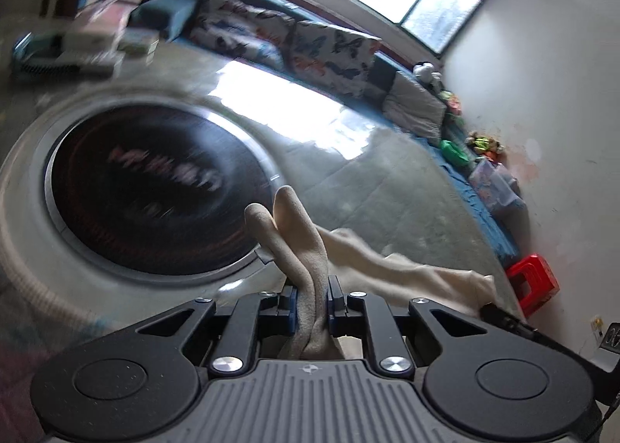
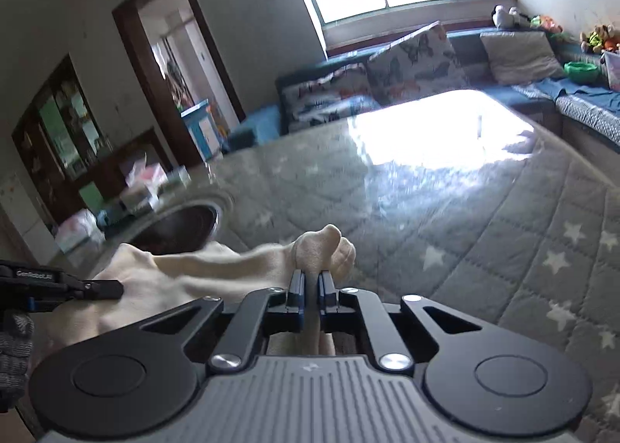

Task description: Fold clothes

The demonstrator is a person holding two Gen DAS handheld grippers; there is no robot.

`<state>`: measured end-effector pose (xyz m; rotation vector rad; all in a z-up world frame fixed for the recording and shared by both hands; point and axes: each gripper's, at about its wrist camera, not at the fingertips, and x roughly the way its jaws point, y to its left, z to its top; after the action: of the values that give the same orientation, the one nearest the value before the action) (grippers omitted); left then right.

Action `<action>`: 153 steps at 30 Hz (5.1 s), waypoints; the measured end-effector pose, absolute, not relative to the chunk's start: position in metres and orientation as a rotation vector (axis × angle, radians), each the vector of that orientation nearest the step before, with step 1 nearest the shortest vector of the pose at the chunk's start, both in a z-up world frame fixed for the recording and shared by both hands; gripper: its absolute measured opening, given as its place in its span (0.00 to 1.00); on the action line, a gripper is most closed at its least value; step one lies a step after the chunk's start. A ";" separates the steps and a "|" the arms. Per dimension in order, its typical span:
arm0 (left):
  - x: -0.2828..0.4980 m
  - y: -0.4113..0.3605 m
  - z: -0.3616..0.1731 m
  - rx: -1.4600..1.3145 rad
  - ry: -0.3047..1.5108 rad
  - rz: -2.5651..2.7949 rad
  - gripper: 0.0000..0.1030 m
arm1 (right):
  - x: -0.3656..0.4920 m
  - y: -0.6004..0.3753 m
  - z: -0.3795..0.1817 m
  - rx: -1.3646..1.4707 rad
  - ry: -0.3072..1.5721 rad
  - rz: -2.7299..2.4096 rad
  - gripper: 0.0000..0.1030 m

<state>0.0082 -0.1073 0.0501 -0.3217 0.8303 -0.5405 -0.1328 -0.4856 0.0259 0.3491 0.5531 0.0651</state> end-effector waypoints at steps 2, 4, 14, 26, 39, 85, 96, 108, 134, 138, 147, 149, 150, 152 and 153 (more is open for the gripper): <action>0.007 -0.119 0.058 -0.291 0.805 -0.560 0.15 | -0.137 -0.489 0.029 0.351 0.550 0.059 0.06; 0.006 -0.126 0.061 -0.269 0.795 -0.568 0.15 | -0.140 -0.492 0.029 0.347 0.551 0.042 0.06; 0.009 -0.123 0.046 -0.229 0.834 -0.517 0.15 | -0.134 -0.493 0.012 0.317 0.594 -0.004 0.15; 0.011 -0.115 0.025 -0.218 0.878 -0.487 0.15 | -0.136 -0.492 -0.005 0.383 0.601 0.065 0.35; 0.003 -0.166 0.075 -0.160 0.760 -0.641 0.14 | -0.151 -0.519 0.023 0.538 0.484 0.047 0.09; 0.033 -0.306 0.025 0.128 0.762 -0.668 0.42 | -0.065 -0.601 0.010 0.212 0.622 -0.323 0.48; 0.026 -0.308 0.025 0.174 0.740 -0.689 0.50 | -0.013 -0.563 0.004 0.101 0.693 -0.293 0.67; 0.019 -0.296 0.023 0.160 0.762 -0.667 0.57 | -0.057 -0.545 0.018 0.051 0.629 -0.295 0.86; -0.042 -0.253 0.022 0.188 0.750 -0.636 0.92 | -0.195 -0.512 0.003 0.083 0.630 -0.422 1.00; -0.054 -0.248 0.021 0.198 0.753 -0.634 1.00 | -0.206 -0.507 0.005 0.126 0.623 -0.429 1.00; -0.073 -0.239 0.015 0.195 0.780 -0.610 1.00 | -0.217 -0.491 0.008 0.156 0.624 -0.427 1.00; -0.076 -0.236 0.014 0.186 0.784 -0.606 1.00 | -0.217 -0.488 0.007 0.156 0.628 -0.430 1.00; -0.077 -0.235 0.014 0.184 0.787 -0.605 1.00 | -0.217 -0.487 0.007 0.155 0.630 -0.432 1.00; -0.081 -0.233 0.014 0.184 0.793 -0.607 1.00 | -0.217 -0.485 0.007 0.155 0.632 -0.434 1.00; -0.083 -0.233 0.014 0.186 0.795 -0.609 1.00 | -0.217 -0.484 0.006 0.157 0.634 -0.434 1.00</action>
<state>-0.0829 -0.2326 0.0142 0.1862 0.7950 -0.6092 -0.2175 -0.4835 0.0062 0.1571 0.6342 -0.4335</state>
